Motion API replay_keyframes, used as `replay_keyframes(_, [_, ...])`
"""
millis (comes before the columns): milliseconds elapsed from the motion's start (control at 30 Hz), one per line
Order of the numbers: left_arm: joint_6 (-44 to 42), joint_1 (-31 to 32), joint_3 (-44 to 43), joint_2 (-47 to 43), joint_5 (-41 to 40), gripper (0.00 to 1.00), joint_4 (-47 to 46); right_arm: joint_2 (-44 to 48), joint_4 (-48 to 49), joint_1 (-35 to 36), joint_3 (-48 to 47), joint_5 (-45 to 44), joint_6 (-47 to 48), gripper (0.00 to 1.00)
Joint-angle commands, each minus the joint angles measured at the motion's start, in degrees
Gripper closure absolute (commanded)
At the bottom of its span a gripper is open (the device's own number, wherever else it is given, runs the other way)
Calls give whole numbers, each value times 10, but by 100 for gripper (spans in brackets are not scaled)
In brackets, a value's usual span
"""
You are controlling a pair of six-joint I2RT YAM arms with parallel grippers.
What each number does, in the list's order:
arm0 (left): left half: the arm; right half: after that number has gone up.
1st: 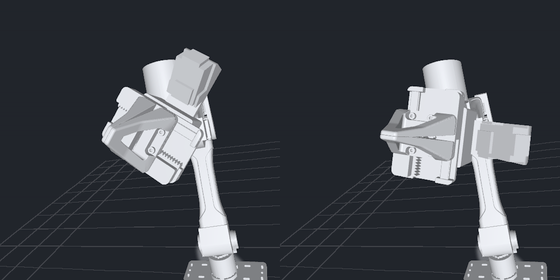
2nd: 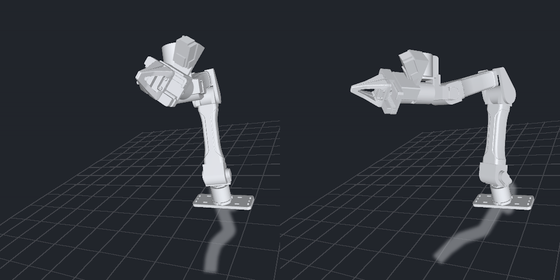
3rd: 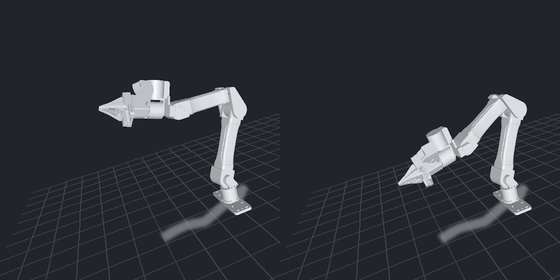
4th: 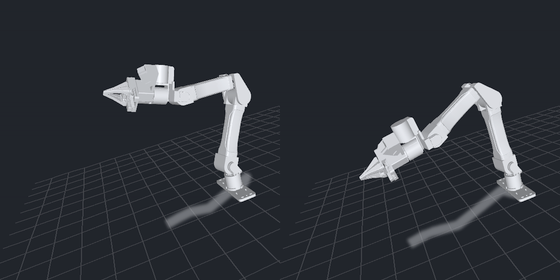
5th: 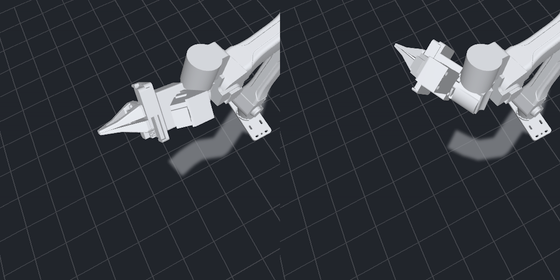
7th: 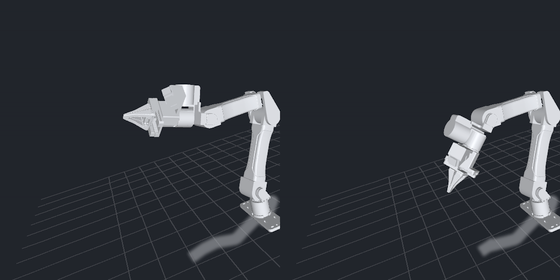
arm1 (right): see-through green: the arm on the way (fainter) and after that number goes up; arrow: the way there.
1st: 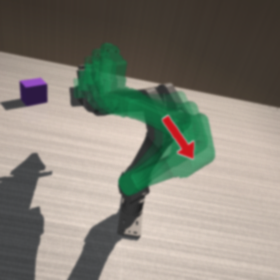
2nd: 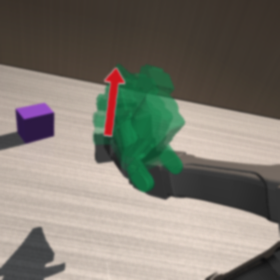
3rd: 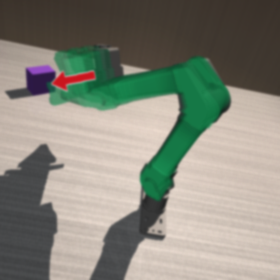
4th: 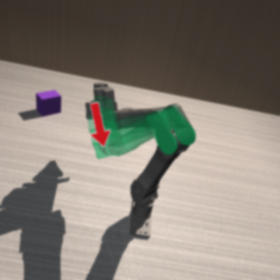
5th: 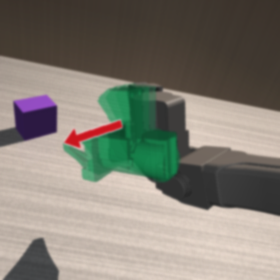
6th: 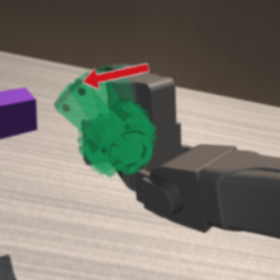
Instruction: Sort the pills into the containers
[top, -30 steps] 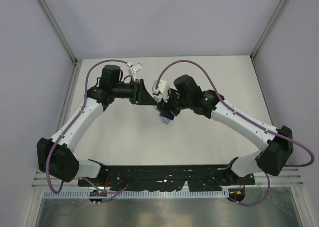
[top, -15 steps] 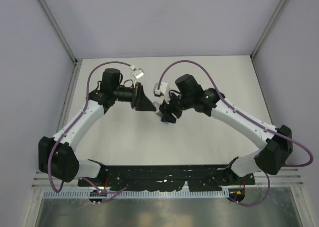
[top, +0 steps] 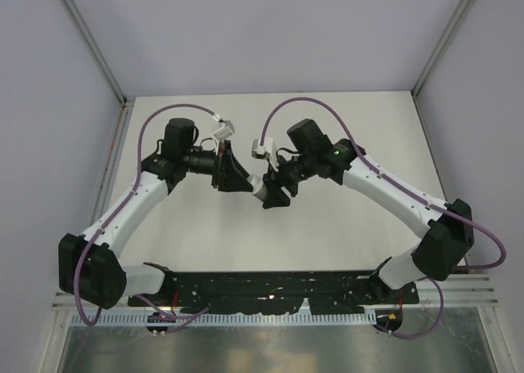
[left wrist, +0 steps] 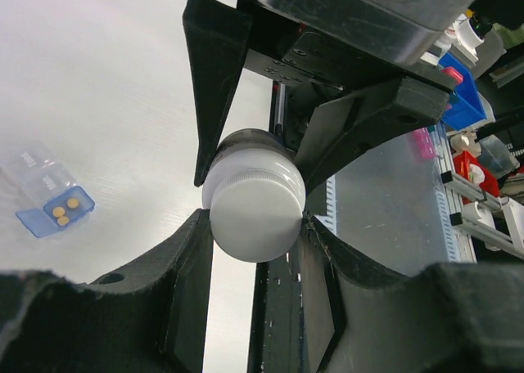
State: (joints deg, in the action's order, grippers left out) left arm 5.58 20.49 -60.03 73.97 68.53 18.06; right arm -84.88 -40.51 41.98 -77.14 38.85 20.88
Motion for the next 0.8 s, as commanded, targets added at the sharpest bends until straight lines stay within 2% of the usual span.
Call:
replay_keyframes(0, [-55,5,-3,-20,37,78,9,-10,19,-2,-34,83,17,94])
replay_keyframes(300, [-174,8,-42,-17,46,73,121,-26,-11,-6,-43,137,40,94])
replay_keyframes(433, [-162,8,-47,-13,34,57,123,-24,-9,-6,-42,118,43,94])
replay_keyframes(500, [-125,6,-43,-13,14,43,97,-20,-4,-6,-36,106,40,94])
replay_keyframes(600, [-74,5,-34,-16,0,30,57,-12,7,-6,-29,94,35,94])
replay_keyframes(767, [-5,5,-17,-34,-19,13,-6,-1,21,-6,-13,69,29,94])
